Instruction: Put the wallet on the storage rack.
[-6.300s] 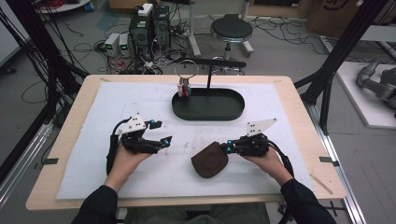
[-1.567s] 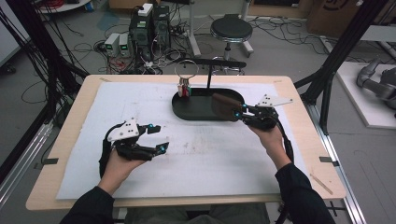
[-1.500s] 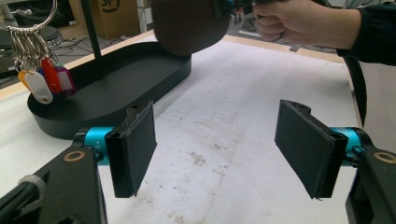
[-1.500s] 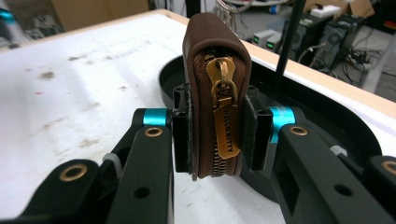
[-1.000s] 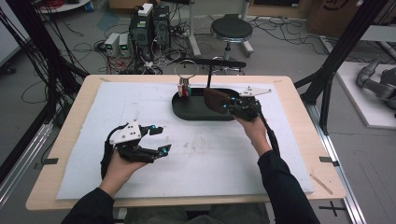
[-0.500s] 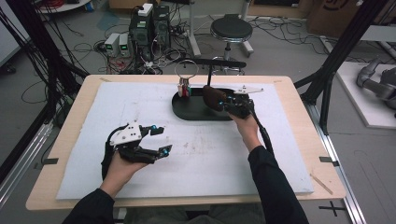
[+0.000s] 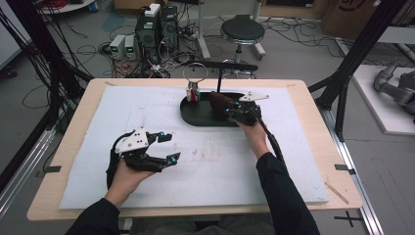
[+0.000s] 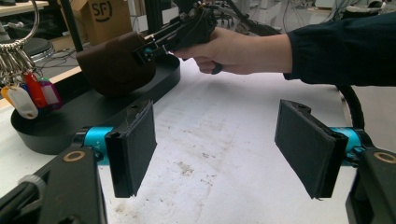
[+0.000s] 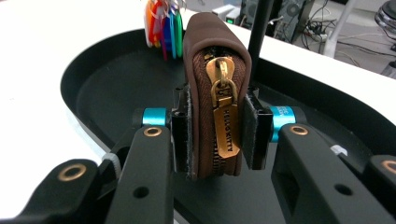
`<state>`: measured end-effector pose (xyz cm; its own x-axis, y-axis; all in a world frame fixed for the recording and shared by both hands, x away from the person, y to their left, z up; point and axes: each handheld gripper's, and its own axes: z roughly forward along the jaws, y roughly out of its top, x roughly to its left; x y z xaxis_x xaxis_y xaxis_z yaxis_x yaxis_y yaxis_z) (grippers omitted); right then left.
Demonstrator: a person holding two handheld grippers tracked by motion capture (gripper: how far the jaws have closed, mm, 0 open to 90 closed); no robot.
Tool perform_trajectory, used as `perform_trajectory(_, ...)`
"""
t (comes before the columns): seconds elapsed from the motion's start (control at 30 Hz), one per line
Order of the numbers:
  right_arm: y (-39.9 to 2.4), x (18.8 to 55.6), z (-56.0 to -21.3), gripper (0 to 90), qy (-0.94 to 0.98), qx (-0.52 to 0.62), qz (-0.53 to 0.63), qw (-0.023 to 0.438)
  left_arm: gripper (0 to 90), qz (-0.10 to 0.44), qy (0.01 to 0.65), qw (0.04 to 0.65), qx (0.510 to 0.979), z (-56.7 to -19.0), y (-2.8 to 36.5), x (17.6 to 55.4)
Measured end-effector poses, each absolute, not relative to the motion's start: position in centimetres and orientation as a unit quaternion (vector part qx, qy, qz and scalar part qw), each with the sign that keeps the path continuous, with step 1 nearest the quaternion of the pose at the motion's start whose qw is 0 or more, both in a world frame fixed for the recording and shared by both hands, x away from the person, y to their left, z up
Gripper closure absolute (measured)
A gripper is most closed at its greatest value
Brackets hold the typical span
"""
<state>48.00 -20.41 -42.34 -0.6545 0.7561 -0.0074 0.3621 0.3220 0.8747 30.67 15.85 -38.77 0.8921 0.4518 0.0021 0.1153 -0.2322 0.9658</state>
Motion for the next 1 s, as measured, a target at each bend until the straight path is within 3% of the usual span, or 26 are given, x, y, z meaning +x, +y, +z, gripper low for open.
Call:
perform_trajectory(0.27,-20.4,47.8,-42.2,64.7,0.796,0.347,0.442,0.225,29.1,0.14,0.184,0.592,0.772,-38.8,15.8,30.6)
perform_trajectory(0.4,-20.7,47.7,-41.7,43.0,0.792,0.36,0.428,0.244,29.1,0.14,0.184,0.593,0.772,-38.8,15.8,30.6)
perform_trajectory(0.53,-21.6,47.3,-40.7,31.5,0.788,0.364,0.422,0.261,29.1,0.142,0.185,0.59,0.773,-38.8,15.8,30.7)
perform_trajectory(1.0,-27.3,43.6,-37.1,29.5,0.772,0.35,0.476,0.233,28.7,0.148,0.201,0.586,0.771,-38.9,16.3,31.5)
